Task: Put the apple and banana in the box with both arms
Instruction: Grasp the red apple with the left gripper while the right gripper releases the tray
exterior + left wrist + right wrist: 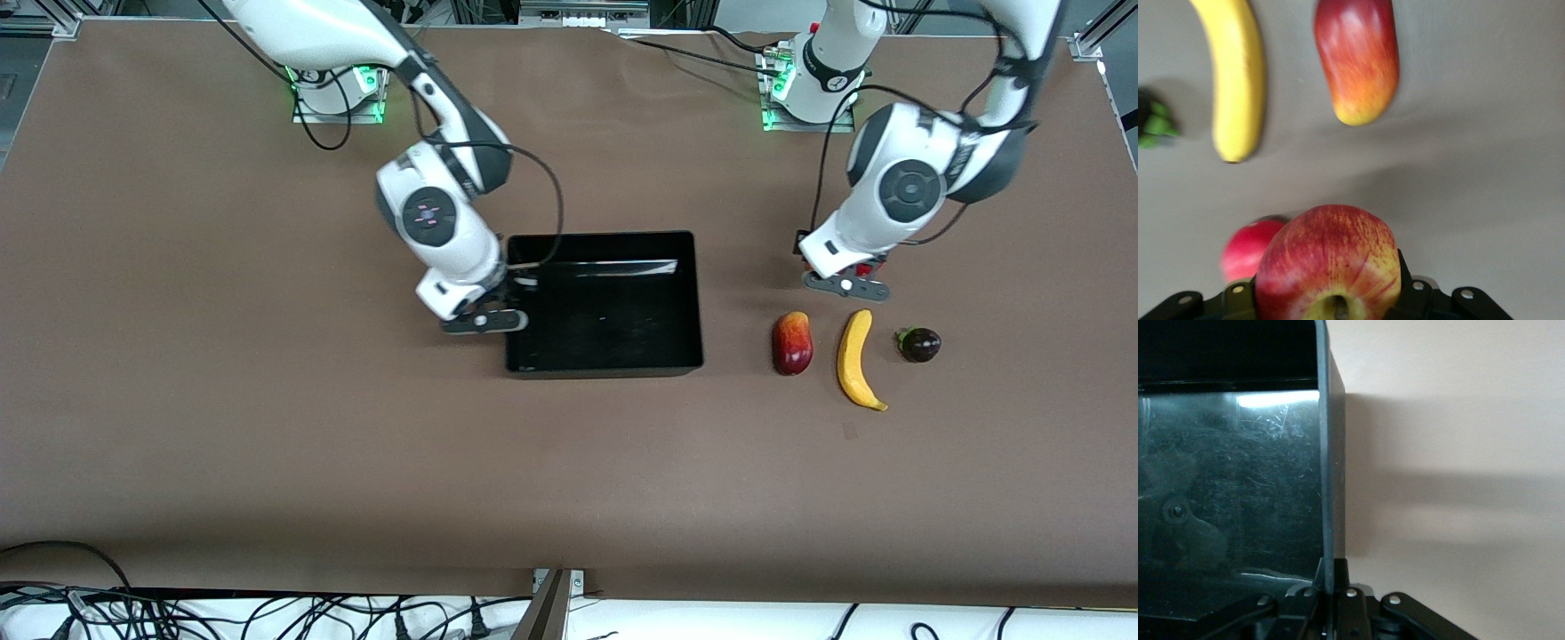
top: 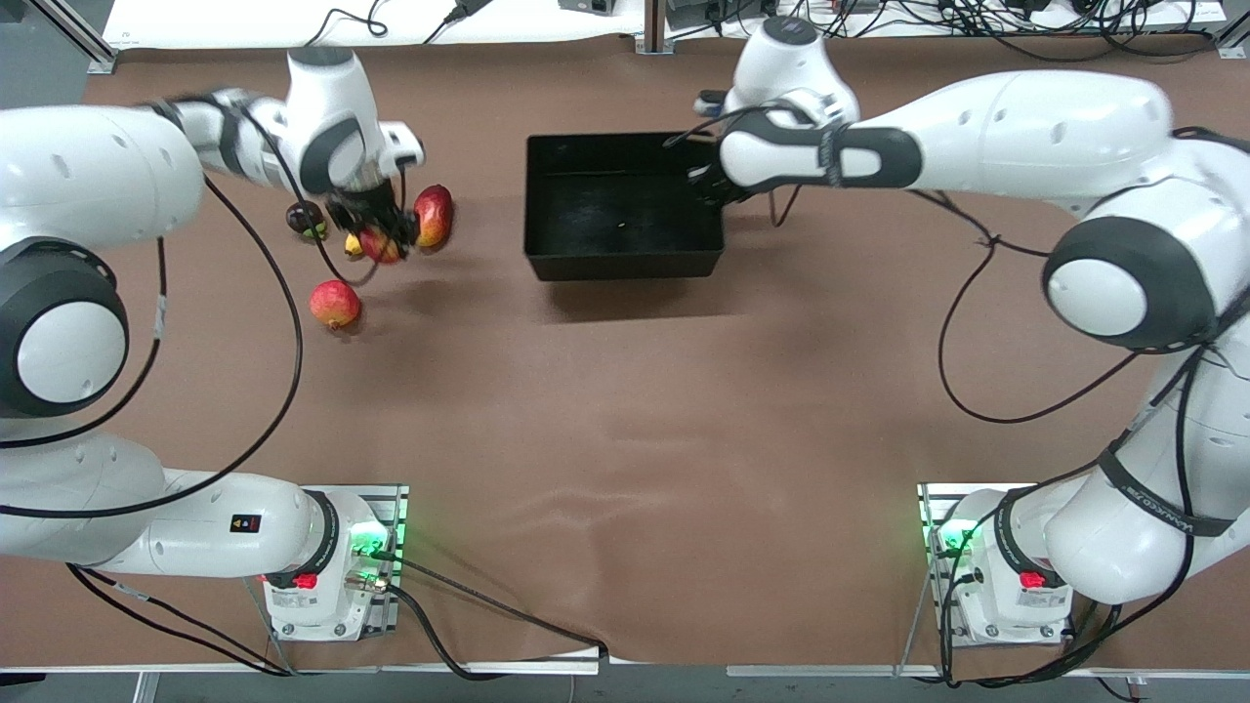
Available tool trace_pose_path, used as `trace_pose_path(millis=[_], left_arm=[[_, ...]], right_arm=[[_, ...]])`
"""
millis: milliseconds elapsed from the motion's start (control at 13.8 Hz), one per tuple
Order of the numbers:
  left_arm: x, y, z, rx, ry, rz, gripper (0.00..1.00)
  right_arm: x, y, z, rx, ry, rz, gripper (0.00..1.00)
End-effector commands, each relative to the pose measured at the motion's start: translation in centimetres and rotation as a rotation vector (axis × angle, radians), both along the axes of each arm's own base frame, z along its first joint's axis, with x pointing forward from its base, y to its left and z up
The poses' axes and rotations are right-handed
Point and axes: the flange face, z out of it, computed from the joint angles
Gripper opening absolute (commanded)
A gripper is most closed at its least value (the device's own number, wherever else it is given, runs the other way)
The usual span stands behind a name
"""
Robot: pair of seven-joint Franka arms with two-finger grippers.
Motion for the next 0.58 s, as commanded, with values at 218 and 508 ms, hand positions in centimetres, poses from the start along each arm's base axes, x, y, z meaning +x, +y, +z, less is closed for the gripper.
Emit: trace_pose_path(millis=[218, 508], left_arm=[[6.9, 0.0, 10.8, 0.013, 0.022, -0.001, 0.06], [7.3, -1.9, 11.9, -0.037, 0.05, 0.013, 0.06]], right_arm=[[-2.3, 5.4, -3.9, 0.052, -0.051, 0.022, 0.0], [-0.6, 4.1, -0.3, 0.066, -0.097, 0.013, 1.0]])
